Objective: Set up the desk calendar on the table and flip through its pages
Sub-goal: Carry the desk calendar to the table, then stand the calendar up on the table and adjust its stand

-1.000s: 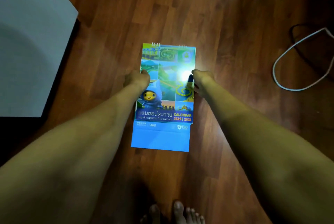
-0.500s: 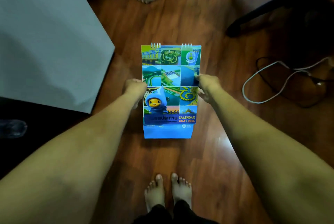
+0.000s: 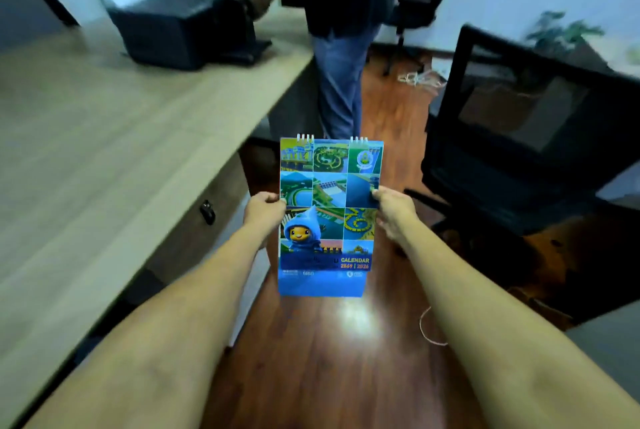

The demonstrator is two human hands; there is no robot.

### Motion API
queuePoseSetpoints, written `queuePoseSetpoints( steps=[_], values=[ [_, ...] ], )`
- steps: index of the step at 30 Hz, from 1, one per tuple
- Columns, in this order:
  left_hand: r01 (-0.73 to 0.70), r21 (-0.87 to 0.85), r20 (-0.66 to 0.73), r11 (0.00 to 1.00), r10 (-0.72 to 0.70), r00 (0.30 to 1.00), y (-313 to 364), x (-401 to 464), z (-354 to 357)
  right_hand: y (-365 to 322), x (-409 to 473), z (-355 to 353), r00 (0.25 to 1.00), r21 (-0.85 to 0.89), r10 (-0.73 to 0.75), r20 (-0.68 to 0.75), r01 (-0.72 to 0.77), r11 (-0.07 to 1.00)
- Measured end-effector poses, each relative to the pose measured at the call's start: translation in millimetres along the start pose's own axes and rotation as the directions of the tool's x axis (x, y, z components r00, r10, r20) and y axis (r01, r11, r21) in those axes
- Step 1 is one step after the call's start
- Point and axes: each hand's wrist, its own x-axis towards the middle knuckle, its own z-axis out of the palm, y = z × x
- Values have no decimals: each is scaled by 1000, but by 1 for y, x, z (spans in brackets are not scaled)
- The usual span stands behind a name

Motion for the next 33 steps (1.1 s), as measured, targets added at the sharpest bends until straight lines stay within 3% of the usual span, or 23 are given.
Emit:
queuePoseSetpoints(
  steps=[6, 12, 21, 26, 33],
  values=[
    [-121, -86, -182, 989, 104, 978, 91, -42, -80, -87, -72, 44, 982, 67, -138, 126, 130, 989],
    [-139, -220, -381, 966, 46, 923, 102, -64, -184, -123, -109, 131, 894, 68, -196, 404, 184, 981],
    [-153, -184, -711, 971, -24, 702, 38, -130, -386, -91, -202, 352, 624, -6, -131, 770, 213, 977],
    [-121, -182, -819, 976, -83, 568, -18, -171, -481, -48, -277, 461, 466, -58, -38, 884, 190, 980],
    [-26, -122, -916, 992, -102, 388, -84, -231, -551, 10, -369, 565, 270, -114, 40, 962, 266, 957]
  ],
)
